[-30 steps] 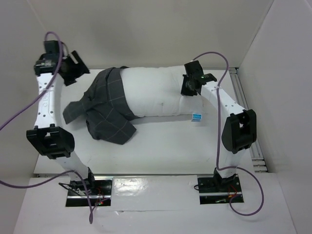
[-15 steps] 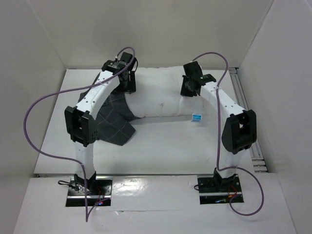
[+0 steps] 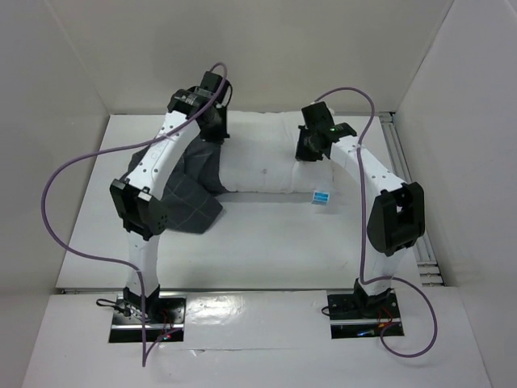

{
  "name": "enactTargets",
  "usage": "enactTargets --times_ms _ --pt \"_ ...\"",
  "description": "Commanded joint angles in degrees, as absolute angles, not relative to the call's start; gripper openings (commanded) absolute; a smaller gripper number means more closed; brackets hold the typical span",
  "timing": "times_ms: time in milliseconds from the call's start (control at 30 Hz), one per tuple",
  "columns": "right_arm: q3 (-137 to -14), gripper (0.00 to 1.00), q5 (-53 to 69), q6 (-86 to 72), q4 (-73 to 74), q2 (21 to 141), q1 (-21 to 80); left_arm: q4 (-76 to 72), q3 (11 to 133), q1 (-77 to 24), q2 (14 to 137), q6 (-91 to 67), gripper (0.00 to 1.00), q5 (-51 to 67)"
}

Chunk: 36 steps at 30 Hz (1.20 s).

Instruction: Put the pillow into the pillowcase

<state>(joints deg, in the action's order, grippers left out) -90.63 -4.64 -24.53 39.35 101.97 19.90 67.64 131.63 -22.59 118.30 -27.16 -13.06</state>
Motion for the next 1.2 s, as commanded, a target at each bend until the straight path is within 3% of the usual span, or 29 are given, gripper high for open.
enactTargets --times_ms 0,133,333,400,433,467,500,533,567,600,733,900,1033,1167 --pt "-93.77 0.0 2.72 -28.03 38.5 99.31 27.56 60.84 137.89 -30.48 118.3 -24.78 0.0 5.24" --pt "-92.03 0.0 5.09 -33.04 34.55 99.32 31.2 51.17 137.64 -33.22 118.3 -26.97 0.0 30.86" --pt "-82.54 0.0 4.41 -36.83 30.15 91.07 31.82 47.72 128.33 -28.57 114.79 -28.12 0.0 34.19" --pt "-80.35 0.0 2.82 -36.83 30.15 87.56 31.29 48.25 125.09 -26.29 112.42 -28.12 0.08 32.0" --pt "-79.46 0.0 1.33 -36.83 30.76 86.23 31.29 49.64 124.46 -25.67 111.54 -27.08 0.17 30.86" --pt "-78.76 0.0 0.62 -36.83 30.76 85.0 31.29 50.79 124.45 -25.14 110.84 -26.37 0.32 29.2" --pt "-78.23 0.15 0.09 -36.83 31.37 82.73 30.77 52.02 124.45 -24.44 109.44 -25.5 0.53 25.18" --pt "-77.61 0.27 -0.52 -35.96 31.38 81.75 30.24 53.51 124.45 -24.43 108.73 -23.75 0.91 22.61" --pt "-77.61 0.42 -0.53 -35.34 33.2 81.04 30.23 55.27 125.06 -24.43 108.11 -22.95 1.0 19.37" --pt "-78.22 0.68 -1.22 -34.55 34.27 81.04 30.23 58.07 125.07 -24.43 106.54 -22.16 1.0 13.59" --pt "-82.35 0.88 -5.35 -30.68 43.31 81.03 30.23 59.68 117.56 -26.45 98.83 -21.01 1.0 -3.3" --pt "-84.3 0.93 -10.37 -30.67 51.24 82.35 30.23 50.82 93.47 -33.03 83.79 -27.41 1.0 -23.26" --pt "-79.12 0.94 -11.07 -31.2 51.33 80.07 29.71 40.54 71.43 -36.28 75.25 -30.67 0.77 -22.51" --pt "-78.05 0.95 -11.07 -30.68 52.03 80.07 27.78 33.76 64.96 -38.58 75.23 -32.26 0.72 -23.9"
